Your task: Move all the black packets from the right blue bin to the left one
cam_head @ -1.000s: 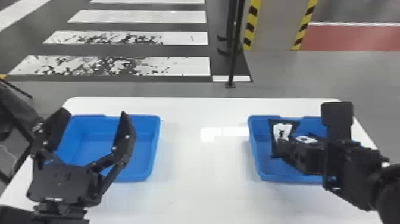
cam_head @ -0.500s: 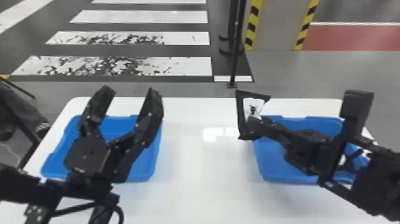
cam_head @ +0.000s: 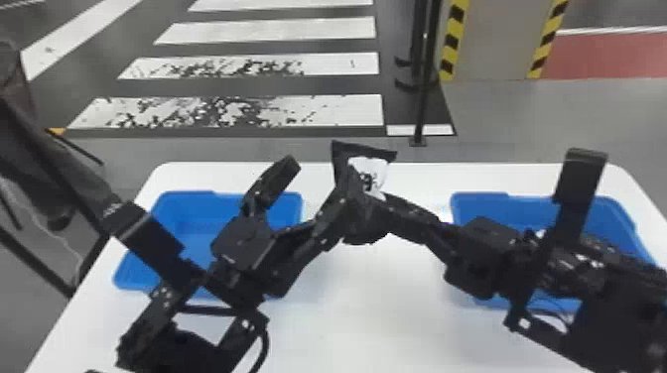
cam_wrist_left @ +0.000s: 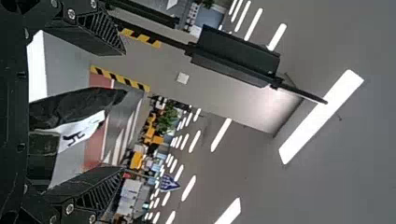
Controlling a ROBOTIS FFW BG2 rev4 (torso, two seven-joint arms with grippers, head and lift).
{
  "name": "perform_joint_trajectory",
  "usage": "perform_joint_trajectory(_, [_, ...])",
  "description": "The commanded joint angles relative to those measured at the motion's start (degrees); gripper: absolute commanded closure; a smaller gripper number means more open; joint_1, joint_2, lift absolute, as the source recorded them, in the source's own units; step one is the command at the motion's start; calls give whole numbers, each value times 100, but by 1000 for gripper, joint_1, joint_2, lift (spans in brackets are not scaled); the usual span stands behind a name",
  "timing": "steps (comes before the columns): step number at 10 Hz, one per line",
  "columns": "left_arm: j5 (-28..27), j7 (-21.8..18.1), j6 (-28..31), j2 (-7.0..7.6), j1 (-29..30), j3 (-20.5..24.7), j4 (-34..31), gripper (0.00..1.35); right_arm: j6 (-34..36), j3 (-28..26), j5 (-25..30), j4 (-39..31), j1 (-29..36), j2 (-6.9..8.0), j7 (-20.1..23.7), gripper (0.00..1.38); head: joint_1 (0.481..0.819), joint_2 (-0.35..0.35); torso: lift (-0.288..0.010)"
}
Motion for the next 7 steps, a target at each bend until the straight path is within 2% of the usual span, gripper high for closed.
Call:
perform_joint_trajectory(1, [-256, -47, 215, -8, -41, 46, 0, 165, -5, 197, -63, -38, -78, -36, -7, 1121, 695, 108, -140])
perform_joint_trajectory(2, [-382, -108, 285, -8, -55, 81, 0, 163, -5, 300, -120, -10, -106, -63, -7, 1121, 695, 121, -140])
perform_joint_trajectory(5, [-313, -117, 313, -52, -13, 206, 0, 176, 23, 769, -326, 145, -303, -151, -7, 1121, 695, 168, -140])
perform_joint_trajectory(6, [-256, -99, 341, -61, 1, 218, 0, 257, 23, 860, -337, 145, -331, -177, -7, 1121, 695, 189, -140])
perform_joint_trajectory(7, [-108, -20, 636, -96, 72, 229, 0, 688, 23, 871, -337, 145, -345, -186, -7, 1121, 695, 205, -140])
